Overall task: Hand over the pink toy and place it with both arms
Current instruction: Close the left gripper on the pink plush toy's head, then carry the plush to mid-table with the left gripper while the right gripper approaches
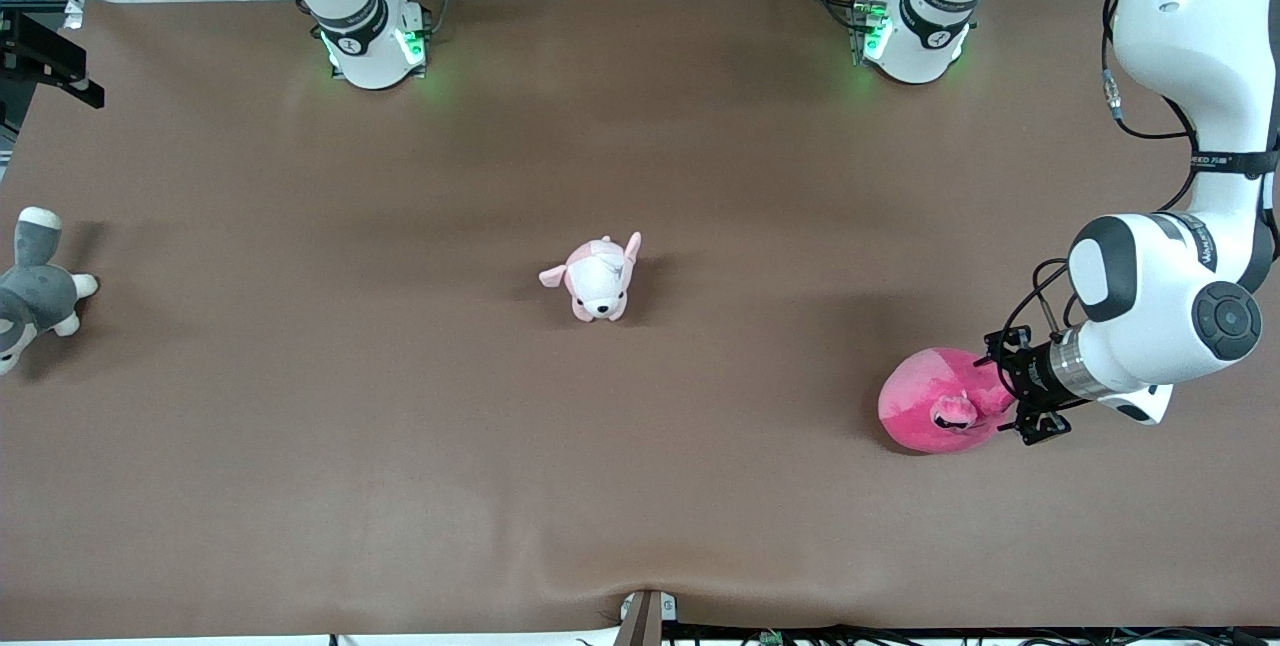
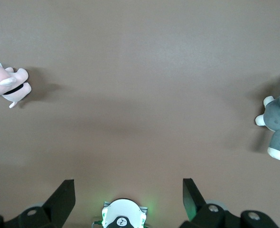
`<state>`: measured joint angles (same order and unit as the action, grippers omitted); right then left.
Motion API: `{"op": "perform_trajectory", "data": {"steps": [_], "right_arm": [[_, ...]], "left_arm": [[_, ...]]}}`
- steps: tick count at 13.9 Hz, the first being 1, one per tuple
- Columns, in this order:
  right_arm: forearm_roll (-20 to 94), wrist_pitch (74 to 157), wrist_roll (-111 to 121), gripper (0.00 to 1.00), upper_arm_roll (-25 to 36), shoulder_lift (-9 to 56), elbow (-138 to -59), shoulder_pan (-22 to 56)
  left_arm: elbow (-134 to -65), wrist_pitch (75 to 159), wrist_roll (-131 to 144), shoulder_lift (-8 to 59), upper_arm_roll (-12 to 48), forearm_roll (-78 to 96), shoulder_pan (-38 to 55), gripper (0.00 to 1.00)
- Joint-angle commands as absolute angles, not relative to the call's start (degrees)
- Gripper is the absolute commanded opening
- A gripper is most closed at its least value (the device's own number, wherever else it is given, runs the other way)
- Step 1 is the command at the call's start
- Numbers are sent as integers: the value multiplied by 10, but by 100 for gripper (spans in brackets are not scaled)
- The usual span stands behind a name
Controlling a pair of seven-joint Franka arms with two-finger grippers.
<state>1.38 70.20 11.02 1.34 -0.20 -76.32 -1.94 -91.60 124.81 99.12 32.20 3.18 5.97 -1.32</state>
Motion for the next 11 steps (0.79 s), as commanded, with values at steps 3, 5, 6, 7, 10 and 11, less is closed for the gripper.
{"op": "perform_trajectory", "data": {"steps": [3, 5, 6, 7, 10, 11], "right_arm": [[11, 700, 114, 100, 11, 4, -765, -33], [9, 700, 113, 100, 11, 6, -766, -33], [4, 702, 113, 100, 11, 13, -766, -33], [5, 705, 113, 100, 11, 22, -766, -40], [6, 701, 115, 100, 11, 115, -766, -62], [5, 700, 116, 100, 12, 141, -766, -72]], "left_arm": [[-913, 1252, 1002, 319, 31, 65, -11, 8], [-912, 1252, 1025, 318, 31, 65, -12, 0], [-911, 1252, 1028, 318, 31, 65, -12, 0], [-911, 1252, 1028, 318, 31, 65, -12, 0], [-911, 1252, 1028, 318, 31, 64, -11, 0], [-911, 1252, 1027, 317, 31, 64, -11, 0]]}}
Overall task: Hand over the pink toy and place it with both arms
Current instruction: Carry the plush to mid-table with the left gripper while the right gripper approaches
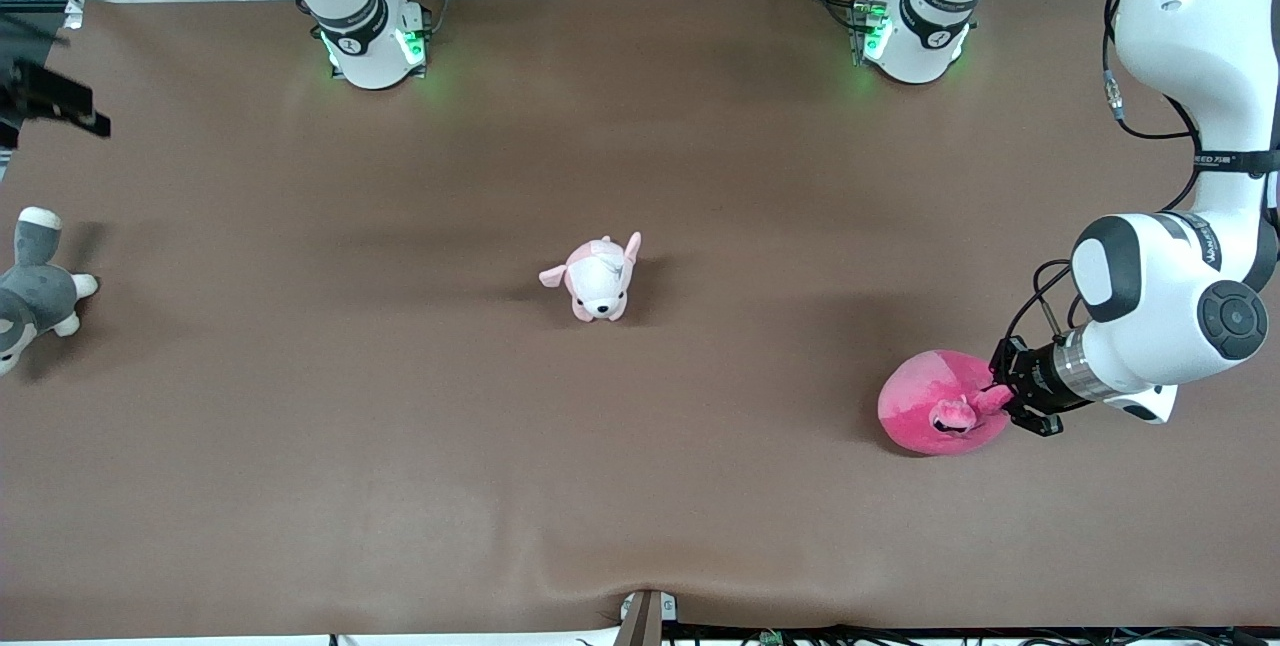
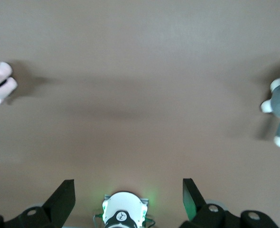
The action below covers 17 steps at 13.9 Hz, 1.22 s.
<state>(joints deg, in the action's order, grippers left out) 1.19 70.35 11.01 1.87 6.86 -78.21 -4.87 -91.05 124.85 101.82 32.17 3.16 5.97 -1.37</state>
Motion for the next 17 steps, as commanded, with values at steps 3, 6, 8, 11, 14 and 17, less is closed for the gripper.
{"op": "perform_trajectory", "data": {"steps": [3, 6, 8, 11, 14, 17], "right_arm": [[65, 707, 115, 100, 11, 170, -771, -124], [153, 701, 76, 100, 11, 187, -772, -148], [224, 699, -17, 100, 10, 188, -773, -140], [331, 701, -167, 100, 7, 188, -773, -107], [423, 732, -343, 100, 8, 191, -771, -42], [460, 785, -487, 100, 7, 190, -769, 24]], "left_arm": [[-905, 1252, 1027, 306, 32, 65, -11, 0], [-903, 1248, 1040, 277, 53, 69, -5, 0], [-903, 1244, 1055, 266, 85, 69, -3, 0], [-879, 1241, 1130, 249, 118, 61, 27, 0], [-839, 1240, 1199, 241, 119, 38, 96, 0], [-802, 1241, 1265, 241, 119, -3, 164, 0]]}}
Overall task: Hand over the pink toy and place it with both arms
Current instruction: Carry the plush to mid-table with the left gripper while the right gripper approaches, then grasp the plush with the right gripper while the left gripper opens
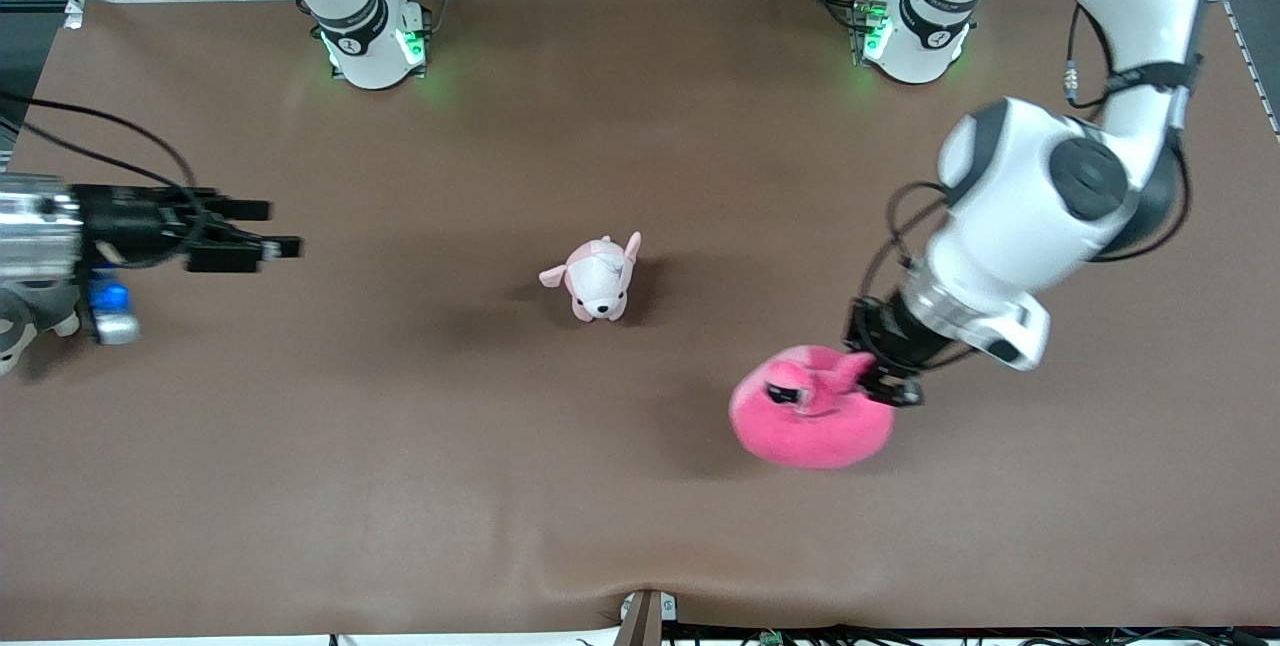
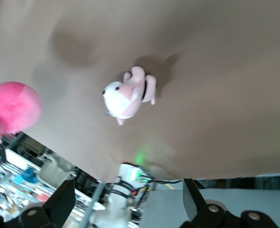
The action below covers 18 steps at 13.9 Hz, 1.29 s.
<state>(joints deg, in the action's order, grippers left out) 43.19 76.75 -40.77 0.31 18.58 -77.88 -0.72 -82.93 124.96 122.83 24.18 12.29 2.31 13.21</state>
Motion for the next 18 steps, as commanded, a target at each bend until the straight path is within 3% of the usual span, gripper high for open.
{"op": "perform_trajectory", "data": {"steps": [1, 6, 9, 11, 15, 17, 18], "right_arm": [[479, 810, -551, 100, 8, 189, -769, 47], [468, 974, -779, 100, 8, 187, -769, 155], [448, 1011, -852, 100, 9, 187, -770, 186], [372, 1027, -858, 100, 7, 189, -771, 198], [357, 1061, -912, 100, 8, 189, -781, 232], [341, 1057, -911, 66, 8, 189, -788, 239], [329, 1048, -907, 65, 8, 187, -789, 240]], "left_arm": [[-789, 1242, 1280, 243, 119, -10, 185, 0], [-767, 1273, 1300, 252, 110, -31, 289, 0], [-767, 1328, 1339, 257, 110, -80, 331, 0], [-767, 1353, 1377, 262, 110, -118, 354, 0], [-767, 1359, 1391, 269, 110, -140, 382, 0], [-768, 1359, 1391, 269, 110, -140, 386, 0], [-768, 1359, 1391, 269, 110, -140, 385, 0]]}}
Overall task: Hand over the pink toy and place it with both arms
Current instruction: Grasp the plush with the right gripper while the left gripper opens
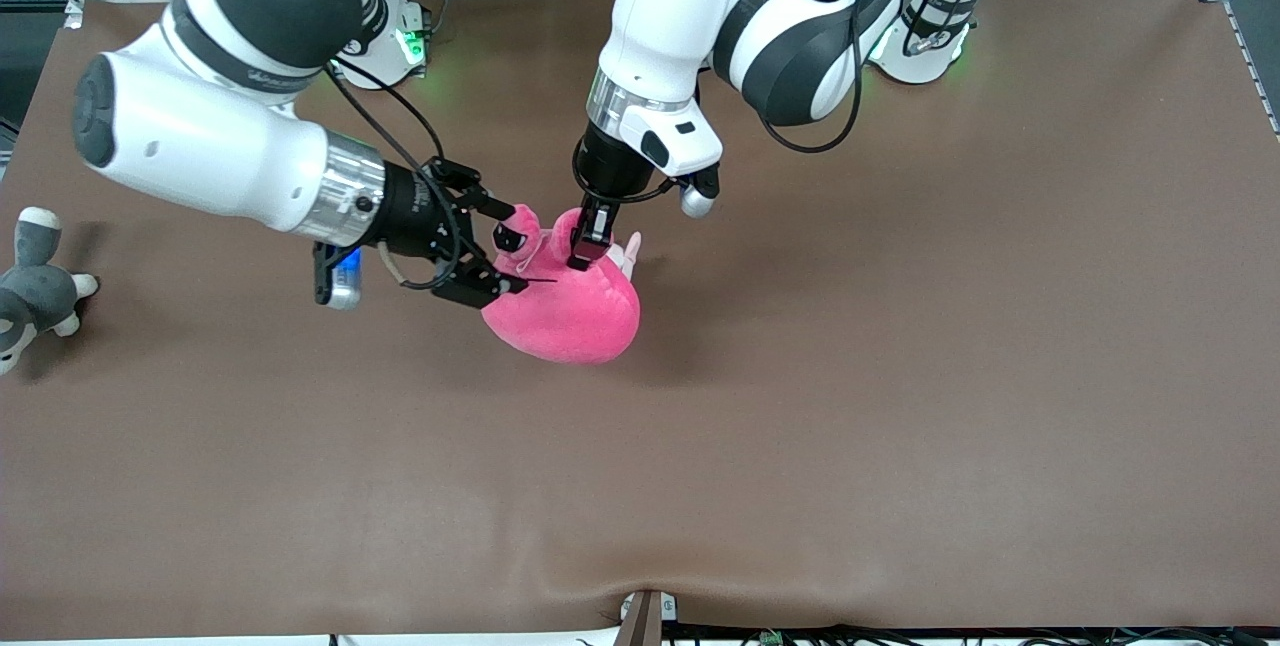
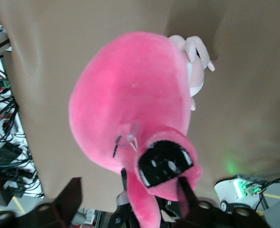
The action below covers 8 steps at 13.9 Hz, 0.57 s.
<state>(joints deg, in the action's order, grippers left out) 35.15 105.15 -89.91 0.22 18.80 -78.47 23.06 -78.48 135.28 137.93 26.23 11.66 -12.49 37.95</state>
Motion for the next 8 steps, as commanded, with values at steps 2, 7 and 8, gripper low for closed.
{"op": "perform_trajectory", "data": {"steps": [2, 7, 8], "right_arm": [[294, 1000, -884, 66, 8, 185, -787, 237], [290, 1001, -883, 57, 8, 186, -787, 246], [292, 1001, -884, 35, 7, 185, -787, 246]], "left_arm": [[-768, 1359, 1391, 269, 110, -140, 385, 0], [-769, 1359, 1391, 268, 107, -140, 384, 0], [-769, 1359, 1391, 268, 107, -140, 384, 0]]}}
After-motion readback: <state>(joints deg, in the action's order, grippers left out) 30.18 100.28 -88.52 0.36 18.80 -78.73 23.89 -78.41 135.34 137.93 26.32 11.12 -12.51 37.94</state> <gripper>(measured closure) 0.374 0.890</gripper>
